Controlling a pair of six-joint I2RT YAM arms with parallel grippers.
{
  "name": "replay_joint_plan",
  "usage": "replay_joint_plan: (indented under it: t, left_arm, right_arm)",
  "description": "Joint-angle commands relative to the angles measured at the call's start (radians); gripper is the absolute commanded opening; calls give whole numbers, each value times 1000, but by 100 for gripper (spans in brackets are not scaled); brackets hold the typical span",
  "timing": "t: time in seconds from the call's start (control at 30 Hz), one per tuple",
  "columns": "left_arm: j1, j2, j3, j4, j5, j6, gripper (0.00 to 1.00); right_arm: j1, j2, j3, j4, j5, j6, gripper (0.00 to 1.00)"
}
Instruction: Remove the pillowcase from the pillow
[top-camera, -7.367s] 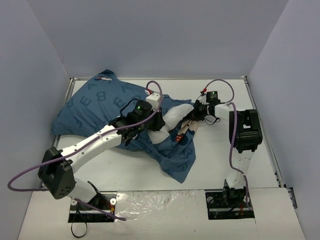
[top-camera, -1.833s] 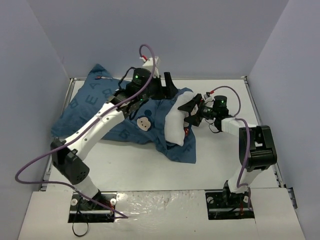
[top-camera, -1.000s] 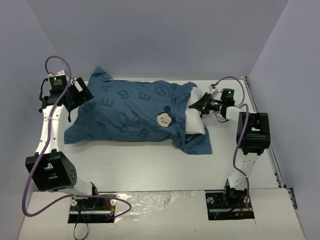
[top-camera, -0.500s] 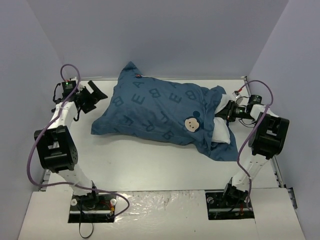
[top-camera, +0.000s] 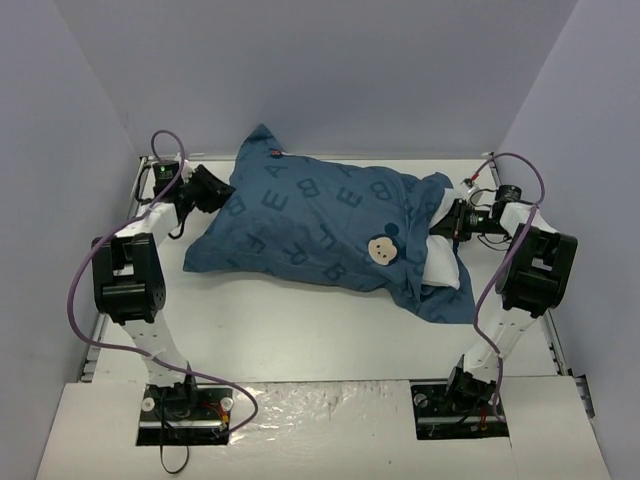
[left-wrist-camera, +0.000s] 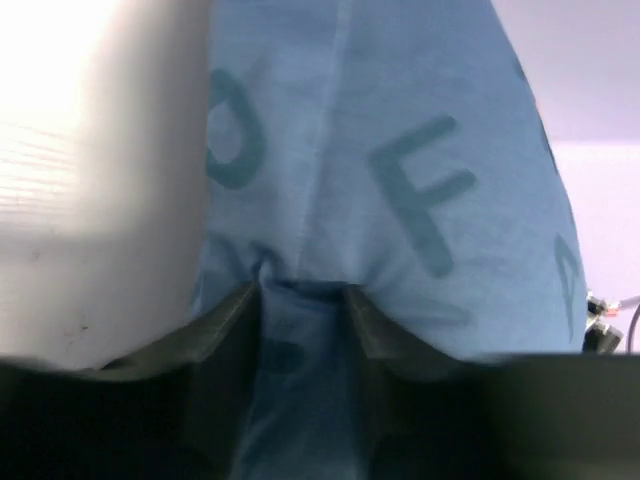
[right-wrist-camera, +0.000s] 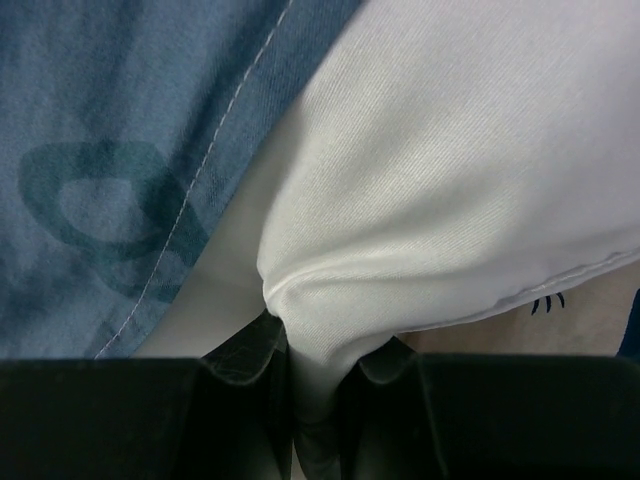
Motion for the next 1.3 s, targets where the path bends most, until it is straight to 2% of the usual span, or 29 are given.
replay_joint_plan:
  t: [0.0,0.03,0.07,0.1,0.27,0.43,0.53,0.67,0.73,0.77,0.8,0.83,0.87,0.93,1.13,1.27]
  left_arm:
    - [-15,-64,-61,128,98,-82,30]
    - [-6,-100,-80,136,98,-87,22]
    - [12,-123,-97,142,92,-90,7]
    - [26,-149,-130,139,62,-93,3]
    - [104,-325,-192,96,-3,-73,2]
    - [213,-481,-206,-57,-125,6,2]
    - [279,-523,-214,-102,-149,28,2]
    - [310,-522,-209,-145,-152,52,2]
    - [303,-493,-223,-120,-94,25,2]
    - [295,-493,-218,-138,-71,31,10]
    - [281,-474,-212,-173,-52,51,26]
    - [237,-471,-200,-222,-46,81,57]
    - [208,-474,-188,-335,-69,150,69]
    - [130,-514,-198,-387,-76,197,88]
    - [51,-699,-325,-507,-35,333,96]
    - [-45,-740,-382,-566,-108,414,97]
  right_arm:
    - [28,10,6,-72,105,-61,0]
    - [28,-1,9,-72,106,-61,0]
    - [27,-4,18,-75,117,-64,0]
    - [27,-10,23,-77,123,-67,0]
    - [8,-63,50,-81,171,-84,0]
    - [-10,-118,79,-81,238,-93,0]
    - [-31,-142,101,-77,267,-98,0]
    - [-68,-153,130,-77,277,-98,0]
    - [-73,-150,133,-81,264,-93,0]
    - [-73,-150,127,-80,254,-93,0]
    - [-67,-149,119,-81,246,-87,0]
    - [-59,-149,112,-80,243,-84,0]
    - [-53,-150,92,-78,240,-81,0]
    - [-30,-156,76,-77,240,-78,0]
    - [-21,-139,67,-72,257,-70,0]
    - [-21,-121,79,-74,255,-68,0]
